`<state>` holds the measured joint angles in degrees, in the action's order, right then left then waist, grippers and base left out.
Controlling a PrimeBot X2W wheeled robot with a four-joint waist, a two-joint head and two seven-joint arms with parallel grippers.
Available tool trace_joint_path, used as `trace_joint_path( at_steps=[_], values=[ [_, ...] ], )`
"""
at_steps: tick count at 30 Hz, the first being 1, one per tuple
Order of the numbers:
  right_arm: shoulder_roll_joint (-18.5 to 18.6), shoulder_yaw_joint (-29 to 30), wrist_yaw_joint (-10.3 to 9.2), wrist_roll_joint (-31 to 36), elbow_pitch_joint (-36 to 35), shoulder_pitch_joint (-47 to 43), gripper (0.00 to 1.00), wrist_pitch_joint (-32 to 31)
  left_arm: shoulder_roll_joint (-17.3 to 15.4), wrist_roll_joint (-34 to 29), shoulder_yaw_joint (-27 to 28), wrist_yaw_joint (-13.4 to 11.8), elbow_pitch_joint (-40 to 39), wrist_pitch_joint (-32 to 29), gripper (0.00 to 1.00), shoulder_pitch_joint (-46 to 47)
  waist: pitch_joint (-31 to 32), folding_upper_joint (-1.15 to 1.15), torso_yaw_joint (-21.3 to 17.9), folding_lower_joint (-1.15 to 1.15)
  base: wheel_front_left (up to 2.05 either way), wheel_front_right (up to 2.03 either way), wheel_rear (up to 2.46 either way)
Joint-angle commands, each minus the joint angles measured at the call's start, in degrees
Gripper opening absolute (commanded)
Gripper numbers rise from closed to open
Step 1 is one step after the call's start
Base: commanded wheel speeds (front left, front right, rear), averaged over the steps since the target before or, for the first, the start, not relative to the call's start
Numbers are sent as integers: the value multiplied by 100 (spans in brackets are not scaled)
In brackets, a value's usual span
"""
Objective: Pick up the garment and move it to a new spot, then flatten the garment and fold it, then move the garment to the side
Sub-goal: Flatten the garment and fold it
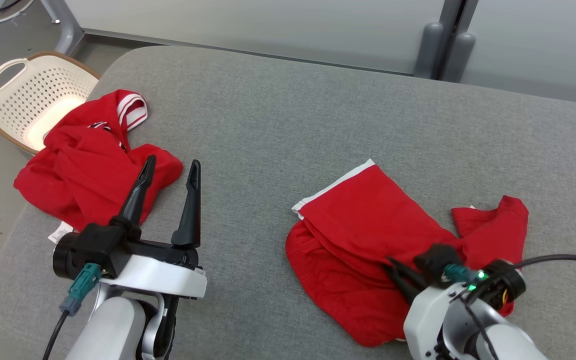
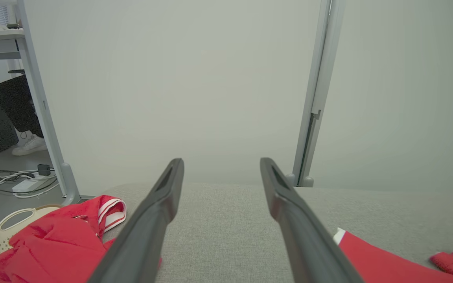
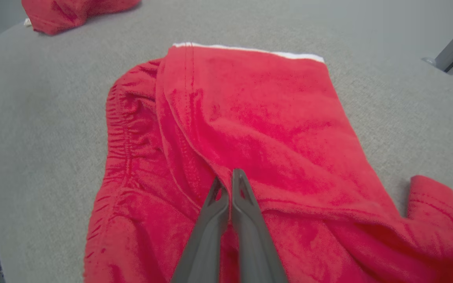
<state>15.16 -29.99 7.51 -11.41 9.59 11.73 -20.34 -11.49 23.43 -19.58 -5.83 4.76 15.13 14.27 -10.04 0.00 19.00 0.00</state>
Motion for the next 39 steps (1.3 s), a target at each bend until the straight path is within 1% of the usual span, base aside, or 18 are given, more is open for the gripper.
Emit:
trace_joint_path(
  at_steps=[1,4,6,7,8,11,12,13,17,20,24,25,26,27,29,32,36,39],
  values=[
    [-53,144,-4,-48,-97,3,0,140,26,-66,52,44,16,0,100,-56,0,0,-42,0,0,0,0],
    [-133,548,-4,-45,-193,-55,0,298,77,-151,106,119,52,-1,100,-71,-10,0,-122,0,0,0,0],
    [-255,867,-4,-13,-268,-96,0,380,108,-187,152,161,63,-1,100,-54,-21,0,-193,0,0,0,0],
    [-255,867,-4,-13,-268,-96,0,380,108,-187,152,161,63,-1,100,-54,-21,0,-193,0,0,0,0],
    [-314,1054,-4,19,-300,-118,0,426,126,-205,168,178,72,0,100,-54,-24,0,-233,0,0,0,0],
    [-511,1770,-4,91,-402,-200,0,566,152,-276,205,231,104,0,100,-78,-25,0,-379,0,0,0,0],
    [-708,2314,-4,107,-401,-330,0,637,179,-297,225,281,129,-1,100,-75,-22,0,-474,0,0,0,0],
    [-752,2545,-2,186,-418,-375,0,671,173,-320,243,280,139,0,100,-79,-28,0,-532,0,0,0,0],
    [-1011,3308,-5,42,-380,-673,0,767,170,-367,291,319,195,0,100,-118,-37,0,-770,0,0,0,0],
    [-1135,3682,-3,-100,-296,-906,0,865,146,-387,349,312,207,0,100,-153,-63,0,-943,0,0,0,0],
    [-1189,3888,-3,-330,1,-1147,0,990,88,-414,396,333,223,0,100,-214,-107,0,-1132,0,0,0,0],
    [-1201,3856,-2,-377,49,-1172,36,1051,76,-415,405,335,235,0,100,-210,-108,0,-1177,0,0,0,0],
    [-1208,3814,-2,-411,86,-1190,82,1134,63,-412,425,329,238,0,100,-212,-107,0,-1223,0,0,0,0],
    [-1212,3768,-3,-439,104,-1197,100,1233,52,-409,442,323,235,0,100,-231,-101,0,-1267,0,0,0,0],
    [-1208,3665,-3,-442,15,-1163,100,1493,33,-384,477,307,238,0,100,-296,-84,0,-1363,0,0,0,0],
    [-1201,3408,-3,-278,-244,-1157,100,1839,13,-331,539,275,238,0,100,-367,-37,0,-1494,0,0,0,0],
    [-992,3118,-3,4,-723,-1250,100,2178,-15,-290,618,209,260,0,100,-506,60,0,-1654,0,0,0,0],
    [-883,2991,-2,175,-1055,-1280,100,2293,-64,-272,662,162,281,-17,100,-608,160,0,-1756,0,0,0,0]
  ],
)
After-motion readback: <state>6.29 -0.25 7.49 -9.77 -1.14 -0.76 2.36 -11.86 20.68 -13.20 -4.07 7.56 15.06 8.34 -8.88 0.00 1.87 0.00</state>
